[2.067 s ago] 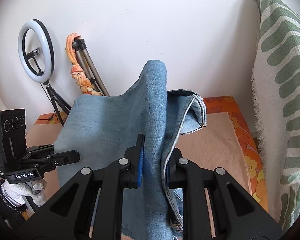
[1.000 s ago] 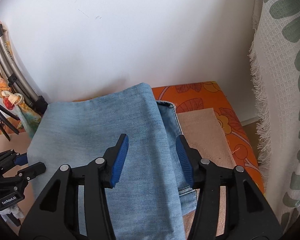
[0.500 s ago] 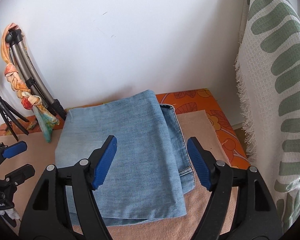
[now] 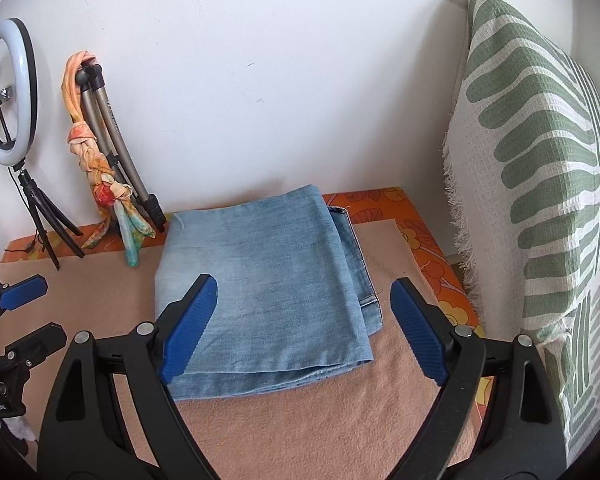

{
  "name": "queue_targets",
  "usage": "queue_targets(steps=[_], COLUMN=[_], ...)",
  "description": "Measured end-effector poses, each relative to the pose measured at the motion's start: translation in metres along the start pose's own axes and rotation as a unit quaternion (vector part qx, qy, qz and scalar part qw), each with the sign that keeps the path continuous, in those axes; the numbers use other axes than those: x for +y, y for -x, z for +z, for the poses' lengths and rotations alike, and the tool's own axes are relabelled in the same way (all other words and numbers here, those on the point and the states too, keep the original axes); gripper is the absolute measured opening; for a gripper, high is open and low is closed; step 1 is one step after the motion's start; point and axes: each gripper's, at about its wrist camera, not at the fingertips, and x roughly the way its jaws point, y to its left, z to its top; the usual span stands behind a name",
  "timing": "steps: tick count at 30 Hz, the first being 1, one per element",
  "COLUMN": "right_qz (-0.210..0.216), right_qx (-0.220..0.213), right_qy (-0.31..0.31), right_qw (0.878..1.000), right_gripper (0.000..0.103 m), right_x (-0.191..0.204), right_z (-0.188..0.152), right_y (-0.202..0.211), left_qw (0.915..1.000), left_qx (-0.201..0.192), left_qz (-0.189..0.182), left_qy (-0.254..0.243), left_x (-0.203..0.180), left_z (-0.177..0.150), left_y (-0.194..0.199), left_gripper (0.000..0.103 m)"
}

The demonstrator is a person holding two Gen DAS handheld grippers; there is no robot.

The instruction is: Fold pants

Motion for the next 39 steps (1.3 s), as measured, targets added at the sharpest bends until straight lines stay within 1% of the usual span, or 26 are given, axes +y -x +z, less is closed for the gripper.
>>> queue_targets(steps=[2,7,9,11,12,18,19,22,24,28,32,36,38,39], right_qz=[0.0,0.001,0.002,0.001,0.0,0.009,0.009,-0.003,-0.005,-0.008,-0.025,-0.027,-0.027,-0.027], right_qx=[-0.013,-0.021,-0.026,-0.034,-0.037,-0.04,-0.042,-0.051,-0.056,-0.059,-0.068,-0.074,-0.077,-0.078], right_qy=[0.001,0.005,0.007,0.005,0.002,-0.016,-0.017,-0.016,-0.021,-0.036,-0.024,-0.02,-0.014,-0.01], right_qw=[1.0,1.0,1.0,0.999,0.999,0.999,0.999,0.999,0.998,0.998,0.997,0.997,0.997,0.997], right_gripper=[0.096,0.096,0.098,0.103,0.103,0.103,0.103,0.103,0.103,0.103,0.103,0.103,0.103,0.103], right_x=[0.007,0.029,0.039,0.048,0.052,0.069,0.07,0.077,0.08,0.081,0.087,0.092,0.095,0.096], right_z=[-0.006,-0.024,-0.034,-0.045,-0.051,-0.081,-0.084,-0.094,-0.1,-0.111,-0.118,-0.124,-0.125,-0.126], right_y=[0.016,0.053,0.067,0.079,0.085,0.104,0.106,0.113,0.115,0.116,0.117,0.118,0.118,0.118], left_qw=[1.0,0.9998,0.9996,0.9995,0.9994,0.9986,0.9985,0.998,0.998,0.9984,0.9978,0.9976,0.9976,0.9976], left_qx=[-0.005,-0.019,-0.027,-0.033,-0.035,-0.053,-0.055,-0.062,-0.06,-0.053,-0.06,-0.057,-0.058,-0.059], left_qz=[-0.002,-0.003,0.0,0.003,0.004,-0.002,-0.001,0.009,0.016,0.017,0.028,0.036,0.036,0.035], left_qy=[0.004,-0.001,-0.001,0.001,0.003,-0.002,-0.004,-0.011,-0.01,-0.007,-0.008,-0.015,-0.008,-0.005], left_x=[0.0,-0.004,-0.004,-0.003,-0.002,0.0,0.0,0.001,0.003,0.009,0.015,0.019,0.023,0.024], left_z=[-0.005,-0.022,-0.03,-0.038,-0.042,-0.065,-0.069,-0.08,-0.085,-0.094,-0.1,-0.101,-0.102,-0.103], left_y=[0.015,0.053,0.067,0.08,0.086,0.116,0.12,0.129,0.133,0.134,0.136,0.137,0.138,0.139], left_gripper=[0.072,0.072,0.072,0.076,0.081,0.082,0.084,0.088,0.089,0.089,0.09,0.09,0.094,0.097])
